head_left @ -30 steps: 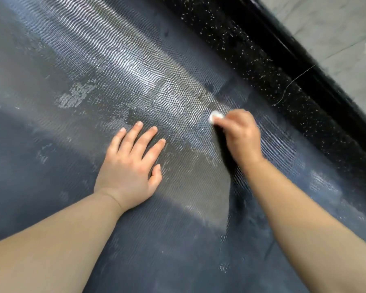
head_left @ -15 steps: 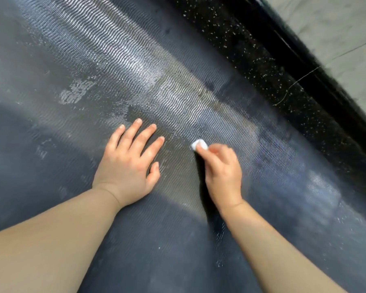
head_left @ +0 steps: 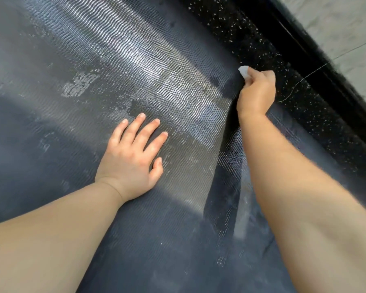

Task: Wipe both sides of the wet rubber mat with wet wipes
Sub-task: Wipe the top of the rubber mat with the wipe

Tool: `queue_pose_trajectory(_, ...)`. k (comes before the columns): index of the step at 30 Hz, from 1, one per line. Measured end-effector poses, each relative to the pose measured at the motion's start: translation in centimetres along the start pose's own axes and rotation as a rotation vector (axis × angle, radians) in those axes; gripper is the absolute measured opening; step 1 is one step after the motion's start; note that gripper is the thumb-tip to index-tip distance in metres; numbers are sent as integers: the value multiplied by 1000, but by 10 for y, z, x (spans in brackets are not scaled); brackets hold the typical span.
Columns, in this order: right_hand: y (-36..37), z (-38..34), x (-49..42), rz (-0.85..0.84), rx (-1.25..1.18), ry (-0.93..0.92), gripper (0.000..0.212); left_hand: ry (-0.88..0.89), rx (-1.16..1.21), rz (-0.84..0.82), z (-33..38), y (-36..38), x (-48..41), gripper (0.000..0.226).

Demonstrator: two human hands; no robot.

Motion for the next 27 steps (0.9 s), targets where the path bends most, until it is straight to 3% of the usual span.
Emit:
queue_pose_trajectory(5, -14, -61, 106, -110, -297, -377, 24, -7, -7, -5, 0, 0, -1, 48)
queue_pose_trajectory(8, -28, -79, 171, -282, -385, -579, 25, -6, -12, -14, 0, 0, -1, 49)
queue_pose_trajectory(12, -25, -78, 146, -327, -397, -750, 19, -8, -14, -15, 0, 0, -1, 50)
queue_pose_trajectory(14, -17, -73, 102, -263, -347, -695, 20, -9, -13, -14, 0, 0, -1, 49)
queue_pose_trajectory(19, 19, -23, -17, -185, -176, -153, 30, -8, -14, -17, 0, 0, -1, 49)
queue_pose_trajectory(21, 28, -15, -27, -173, -168, -36, 31, -7, -17, -16, 0, 0, 0, 49)
queue_pose_trajectory(24, 20, -41, 9, -132, -205, -85, 28, -6, -22, -19, 0, 1, -1, 49)
queue_pose_trajectory(27, -3, -76, 87, -110, -312, -352, 21, -14, -22, -25, -1, 1, -1, 49)
Point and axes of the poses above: each hand's wrist, its own x-axis away from the middle knuckle, its own y-axis out of the palm, z = x × y, the point moved 7 cm from there along -x, towards the middle knuckle, and after that the axes turned 9 degrees about -y, right-handed, at the moved point
